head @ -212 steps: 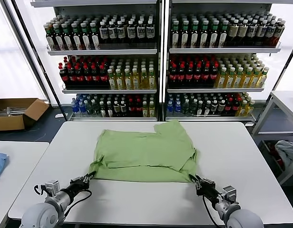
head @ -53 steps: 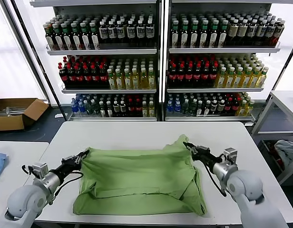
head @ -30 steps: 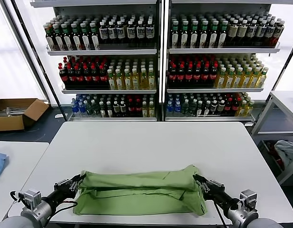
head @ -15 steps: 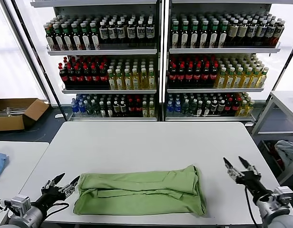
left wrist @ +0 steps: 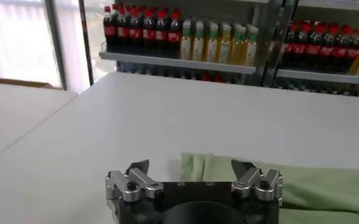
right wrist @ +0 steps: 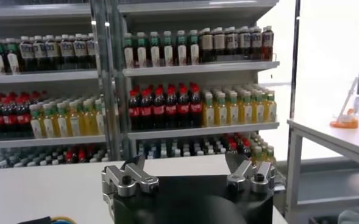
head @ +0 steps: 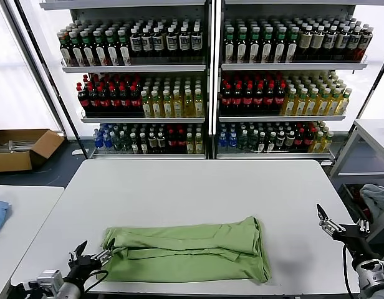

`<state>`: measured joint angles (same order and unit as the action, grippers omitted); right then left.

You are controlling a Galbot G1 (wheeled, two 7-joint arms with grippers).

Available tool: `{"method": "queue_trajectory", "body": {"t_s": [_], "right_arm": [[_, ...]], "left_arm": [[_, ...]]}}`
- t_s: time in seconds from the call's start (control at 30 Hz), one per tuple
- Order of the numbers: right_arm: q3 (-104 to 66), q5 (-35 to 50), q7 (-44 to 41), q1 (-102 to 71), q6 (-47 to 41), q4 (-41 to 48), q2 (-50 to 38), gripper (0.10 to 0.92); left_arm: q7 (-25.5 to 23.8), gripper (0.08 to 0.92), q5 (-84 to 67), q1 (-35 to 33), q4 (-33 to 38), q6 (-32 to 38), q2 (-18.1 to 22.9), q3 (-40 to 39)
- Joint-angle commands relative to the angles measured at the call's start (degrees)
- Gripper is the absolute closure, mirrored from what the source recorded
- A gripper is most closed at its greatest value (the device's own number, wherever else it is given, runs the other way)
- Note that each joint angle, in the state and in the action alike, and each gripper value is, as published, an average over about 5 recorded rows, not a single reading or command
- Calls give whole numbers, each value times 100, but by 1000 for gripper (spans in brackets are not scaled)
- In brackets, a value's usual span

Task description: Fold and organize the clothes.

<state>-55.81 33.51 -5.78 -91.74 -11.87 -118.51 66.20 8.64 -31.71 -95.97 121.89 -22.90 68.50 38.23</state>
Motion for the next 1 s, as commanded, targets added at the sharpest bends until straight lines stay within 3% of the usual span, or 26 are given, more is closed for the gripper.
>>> {"method": "queue_trajectory", "body": {"t_s": [0.03, 0.43, 0.67, 1.0], "right_arm": [[-142, -1, 36, -32, 173, 57, 41, 203], [-121, 17, 12, 16, 165, 79, -3, 203], [-107, 16, 14, 60, 148, 81, -7, 203], [-112, 30, 9, 45, 136, 44, 12, 203]], "left_arm": [[539, 177, 325, 241, -233, 63, 478, -577], [559, 203, 536, 278, -531, 150, 544, -714], [455, 372, 617, 186, -542, 275, 577, -805], [288, 684, 679, 149, -546, 459, 546, -860]]}}
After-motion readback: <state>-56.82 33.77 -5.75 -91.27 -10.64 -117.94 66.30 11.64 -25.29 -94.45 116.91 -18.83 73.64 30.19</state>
